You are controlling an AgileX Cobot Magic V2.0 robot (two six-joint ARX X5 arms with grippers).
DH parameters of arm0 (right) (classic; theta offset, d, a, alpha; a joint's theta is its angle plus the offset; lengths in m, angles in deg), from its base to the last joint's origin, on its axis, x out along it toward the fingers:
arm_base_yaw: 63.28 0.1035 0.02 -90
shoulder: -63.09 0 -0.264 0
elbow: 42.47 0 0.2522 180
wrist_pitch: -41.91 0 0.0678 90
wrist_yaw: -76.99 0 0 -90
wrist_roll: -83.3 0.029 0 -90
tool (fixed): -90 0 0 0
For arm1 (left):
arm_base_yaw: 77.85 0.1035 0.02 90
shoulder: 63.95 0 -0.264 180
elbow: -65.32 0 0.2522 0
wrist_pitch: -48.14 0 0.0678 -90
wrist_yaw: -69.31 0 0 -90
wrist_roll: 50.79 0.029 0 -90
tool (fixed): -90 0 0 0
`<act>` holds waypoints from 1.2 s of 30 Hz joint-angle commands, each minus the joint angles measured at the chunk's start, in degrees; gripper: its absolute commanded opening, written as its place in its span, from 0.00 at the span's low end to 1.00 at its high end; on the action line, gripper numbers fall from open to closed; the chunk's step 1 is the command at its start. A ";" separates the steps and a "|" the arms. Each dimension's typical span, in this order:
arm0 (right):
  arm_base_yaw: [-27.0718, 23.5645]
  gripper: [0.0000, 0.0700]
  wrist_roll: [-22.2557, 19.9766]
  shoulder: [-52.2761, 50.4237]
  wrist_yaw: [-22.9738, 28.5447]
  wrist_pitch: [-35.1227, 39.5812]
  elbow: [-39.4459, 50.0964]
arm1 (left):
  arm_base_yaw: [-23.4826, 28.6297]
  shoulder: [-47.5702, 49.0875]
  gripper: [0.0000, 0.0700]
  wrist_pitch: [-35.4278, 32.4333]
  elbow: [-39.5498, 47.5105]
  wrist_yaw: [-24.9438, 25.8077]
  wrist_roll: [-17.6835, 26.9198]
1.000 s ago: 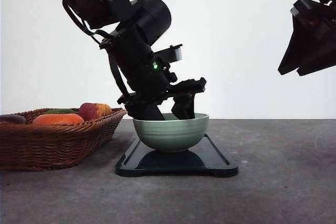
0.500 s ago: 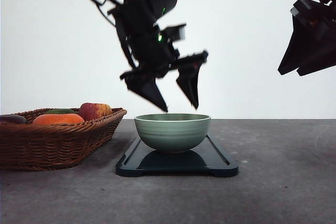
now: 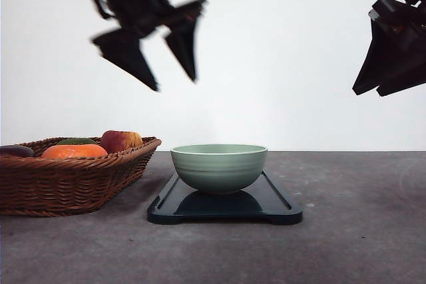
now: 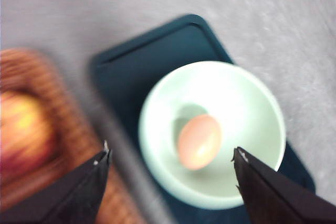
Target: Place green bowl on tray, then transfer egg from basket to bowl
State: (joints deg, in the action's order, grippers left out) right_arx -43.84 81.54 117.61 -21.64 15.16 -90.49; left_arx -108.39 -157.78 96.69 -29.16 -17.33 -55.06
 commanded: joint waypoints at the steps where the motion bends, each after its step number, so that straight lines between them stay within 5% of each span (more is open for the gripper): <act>1: 0.15 0.38 -0.63 0.48 0.09 0.55 -0.57 | 0.88 2.77 0.66 -1.02 3.09 0.38 0.99; 17: 0.20 0.38 -0.63 0.48 -0.28 0.49 -0.57 | 14.02 30.95 0.66 -6.17 29.68 4.37 2.31; 34: 0.20 0.38 -0.66 0.48 -0.33 -0.49 -0.57 | 14.77 44.54 0.66 -8.09 42.64 4.39 1.90; 35: 0.20 0.36 -0.66 0.48 -0.33 -0.55 -0.57 | 14.78 44.54 0.63 -8.07 42.66 4.39 2.25; 36: 0.20 0.26 -0.67 0.48 -0.34 -0.54 -0.57 | 14.79 44.53 0.48 -8.07 42.66 4.39 2.56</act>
State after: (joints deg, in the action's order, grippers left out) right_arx -43.84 81.56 117.61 -21.90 14.35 -90.49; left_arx -93.47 -112.90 88.96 13.94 -13.20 -53.21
